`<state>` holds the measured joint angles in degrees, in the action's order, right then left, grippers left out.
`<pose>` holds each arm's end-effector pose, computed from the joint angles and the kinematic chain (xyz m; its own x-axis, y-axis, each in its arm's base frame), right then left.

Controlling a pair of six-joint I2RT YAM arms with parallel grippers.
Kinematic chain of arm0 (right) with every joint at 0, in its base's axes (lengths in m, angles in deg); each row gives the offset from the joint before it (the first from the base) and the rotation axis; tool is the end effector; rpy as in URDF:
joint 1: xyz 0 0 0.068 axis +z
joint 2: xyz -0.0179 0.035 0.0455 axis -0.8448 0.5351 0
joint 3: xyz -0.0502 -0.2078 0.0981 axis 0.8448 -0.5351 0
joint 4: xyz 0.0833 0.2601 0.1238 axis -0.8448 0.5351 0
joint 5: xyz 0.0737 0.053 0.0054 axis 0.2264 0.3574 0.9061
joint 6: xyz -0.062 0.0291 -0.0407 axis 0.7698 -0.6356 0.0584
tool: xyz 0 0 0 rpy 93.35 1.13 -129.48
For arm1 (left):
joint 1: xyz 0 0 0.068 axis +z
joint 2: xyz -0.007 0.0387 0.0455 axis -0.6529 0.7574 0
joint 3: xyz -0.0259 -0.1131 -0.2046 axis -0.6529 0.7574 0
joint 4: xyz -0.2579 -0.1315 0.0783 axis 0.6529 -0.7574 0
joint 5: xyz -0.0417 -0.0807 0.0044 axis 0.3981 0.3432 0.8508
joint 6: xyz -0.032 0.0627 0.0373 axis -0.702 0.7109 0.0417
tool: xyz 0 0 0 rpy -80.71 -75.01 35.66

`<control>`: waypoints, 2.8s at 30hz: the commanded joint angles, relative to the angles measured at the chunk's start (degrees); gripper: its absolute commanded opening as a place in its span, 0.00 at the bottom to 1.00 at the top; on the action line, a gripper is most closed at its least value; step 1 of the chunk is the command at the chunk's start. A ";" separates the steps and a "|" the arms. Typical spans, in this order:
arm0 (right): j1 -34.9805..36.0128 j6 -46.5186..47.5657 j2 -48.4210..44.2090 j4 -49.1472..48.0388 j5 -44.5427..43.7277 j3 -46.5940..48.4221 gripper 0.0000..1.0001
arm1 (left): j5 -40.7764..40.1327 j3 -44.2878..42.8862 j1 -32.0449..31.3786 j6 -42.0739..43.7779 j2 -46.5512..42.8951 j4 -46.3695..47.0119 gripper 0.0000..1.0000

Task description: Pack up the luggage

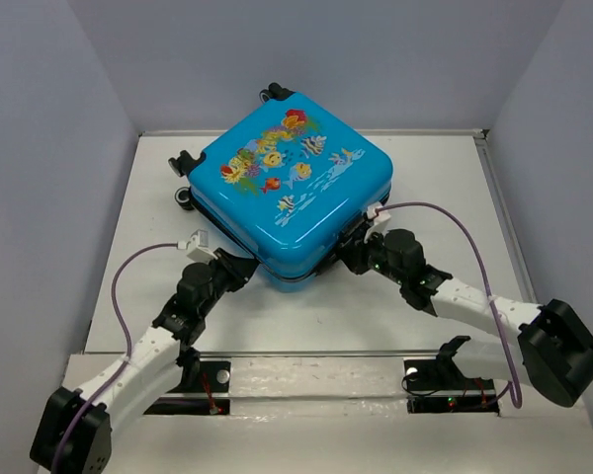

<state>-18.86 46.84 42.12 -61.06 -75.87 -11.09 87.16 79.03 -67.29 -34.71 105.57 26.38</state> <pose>0.2518 0.2119 0.1425 -0.4280 0.0334 -0.9032 -0.6036 0.7332 0.3131 0.2339 -0.1190 0.1333 -0.4662 -0.6420 -0.6087 0.1733 0.6084 -0.7745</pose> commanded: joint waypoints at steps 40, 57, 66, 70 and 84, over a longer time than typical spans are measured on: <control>33.72 -7.13 10.94 -5.87 -35.81 12.33 0.07 | 22.54 -34.69 23.08 15.15 14.88 -15.68 0.97; 33.72 -7.13 10.24 -4.20 -33.62 10.40 0.07 | 22.27 -61.50 29.69 6.10 50.56 -7.24 0.99; 33.72 -8.98 8.75 -2.44 -32.39 8.82 0.07 | 22.10 -66.96 28.81 1.87 59.63 -4.52 0.97; 33.72 -10.21 7.60 -0.42 -31.42 8.03 0.07 | 21.75 -67.49 27.76 -1.38 62.35 -1.43 0.90; 33.72 -18.54 -8.28 34.35 -32.65 12.86 1.00 | 14.03 -63.02 24.41 -3.59 62.72 8.06 0.06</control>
<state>14.75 32.81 40.48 -40.32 -107.74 -1.85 102.66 13.07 -40.99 -45.94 171.77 25.59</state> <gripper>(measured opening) 0.994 0.596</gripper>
